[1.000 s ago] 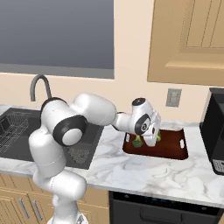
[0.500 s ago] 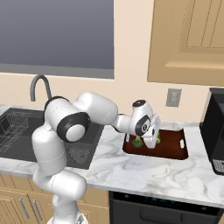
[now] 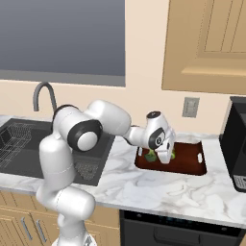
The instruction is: Pick up all produce items and place them in the sink. Turn on the sink faucet to wash them. Then turn the sink off and put them in the tray.
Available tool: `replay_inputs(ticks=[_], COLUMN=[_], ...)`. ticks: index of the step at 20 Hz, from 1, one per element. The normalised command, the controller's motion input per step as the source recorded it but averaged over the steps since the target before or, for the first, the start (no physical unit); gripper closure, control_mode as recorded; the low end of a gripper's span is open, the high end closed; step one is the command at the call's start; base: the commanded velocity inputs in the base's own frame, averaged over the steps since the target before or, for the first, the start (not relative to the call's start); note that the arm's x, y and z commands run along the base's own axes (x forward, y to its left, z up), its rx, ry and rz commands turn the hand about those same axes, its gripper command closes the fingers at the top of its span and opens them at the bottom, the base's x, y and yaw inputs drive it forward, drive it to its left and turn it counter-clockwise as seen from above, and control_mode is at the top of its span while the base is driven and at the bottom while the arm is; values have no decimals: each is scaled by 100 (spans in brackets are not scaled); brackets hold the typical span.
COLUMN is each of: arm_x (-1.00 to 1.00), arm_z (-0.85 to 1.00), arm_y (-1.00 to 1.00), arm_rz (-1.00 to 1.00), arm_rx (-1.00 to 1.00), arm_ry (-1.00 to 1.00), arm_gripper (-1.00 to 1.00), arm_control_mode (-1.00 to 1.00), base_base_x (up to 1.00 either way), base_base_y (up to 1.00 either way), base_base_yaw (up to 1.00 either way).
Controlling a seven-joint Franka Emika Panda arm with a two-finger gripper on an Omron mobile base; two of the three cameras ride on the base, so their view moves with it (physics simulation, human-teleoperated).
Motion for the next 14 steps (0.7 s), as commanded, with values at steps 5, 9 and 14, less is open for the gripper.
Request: replay_inputs(ticks=[5, 9, 14], arm_x=[14, 9, 8], arm_z=[-18, -23, -26], arm_y=[0, 0, 0], arm_rz=[0, 0, 0], arm_rx=[2, 0, 0], arm_ry=[1, 0, 0], arm_gripper=[100, 100, 100], arm_control_mode=[-100, -100, -100], base_base_x=[0, 0, 0], base_base_y=[0, 0, 0], base_base_yaw=[0, 0, 0])
